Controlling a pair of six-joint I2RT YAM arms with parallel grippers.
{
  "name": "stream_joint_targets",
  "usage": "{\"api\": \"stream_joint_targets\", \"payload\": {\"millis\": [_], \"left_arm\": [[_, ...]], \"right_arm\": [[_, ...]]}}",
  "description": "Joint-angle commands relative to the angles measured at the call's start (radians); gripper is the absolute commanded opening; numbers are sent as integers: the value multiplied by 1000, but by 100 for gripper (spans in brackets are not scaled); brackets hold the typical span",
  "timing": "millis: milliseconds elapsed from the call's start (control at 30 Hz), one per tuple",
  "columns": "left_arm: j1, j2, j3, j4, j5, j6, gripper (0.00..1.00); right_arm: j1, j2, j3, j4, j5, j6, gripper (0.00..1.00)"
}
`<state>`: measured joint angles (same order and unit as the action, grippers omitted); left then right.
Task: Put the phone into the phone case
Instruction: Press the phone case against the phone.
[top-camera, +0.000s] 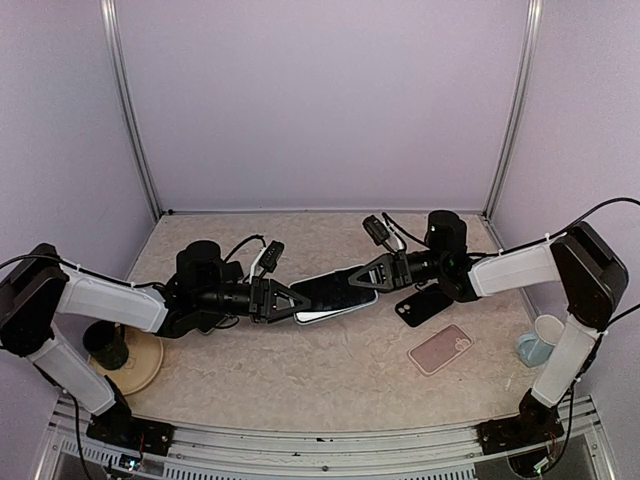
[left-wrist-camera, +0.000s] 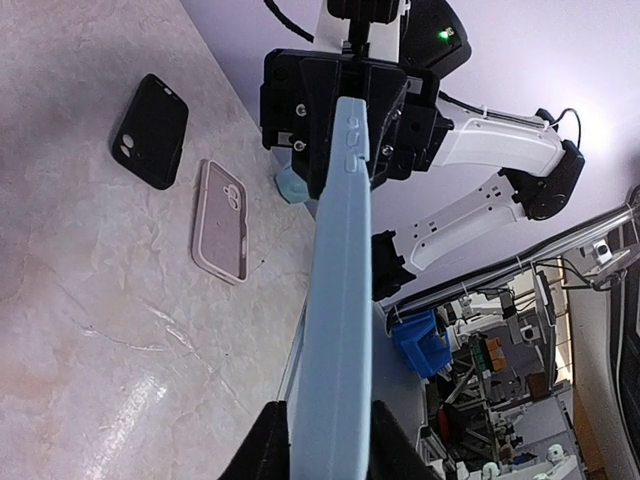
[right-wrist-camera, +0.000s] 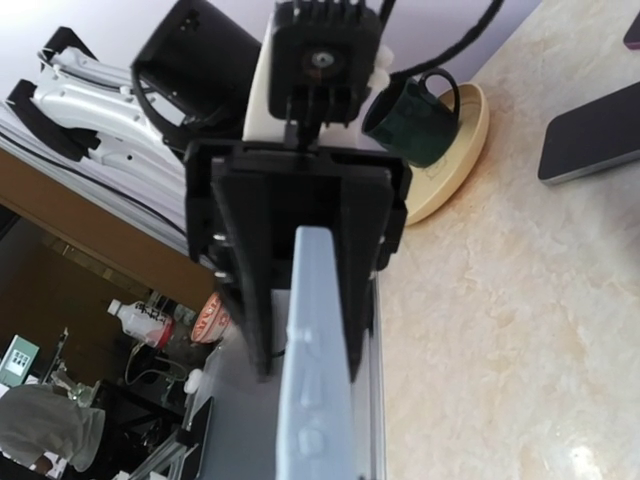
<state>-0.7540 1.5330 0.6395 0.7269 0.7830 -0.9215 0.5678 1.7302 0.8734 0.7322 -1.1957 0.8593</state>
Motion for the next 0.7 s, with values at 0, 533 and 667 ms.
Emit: {"api": "stream_joint_targets", "payload": {"millis": [0,533,667], "left_arm": [[-16,8,0,37,50,-8,20],[-15,-48,55,-194,-108,130,0],[-7,-62,46,-195,-133,134,0]], "right_arm": [[-28,-36,6,38,89,-11,0],[-25,-42,4,16,33,12,24],[-13,-37,-18,57,-10,44,28]]}}
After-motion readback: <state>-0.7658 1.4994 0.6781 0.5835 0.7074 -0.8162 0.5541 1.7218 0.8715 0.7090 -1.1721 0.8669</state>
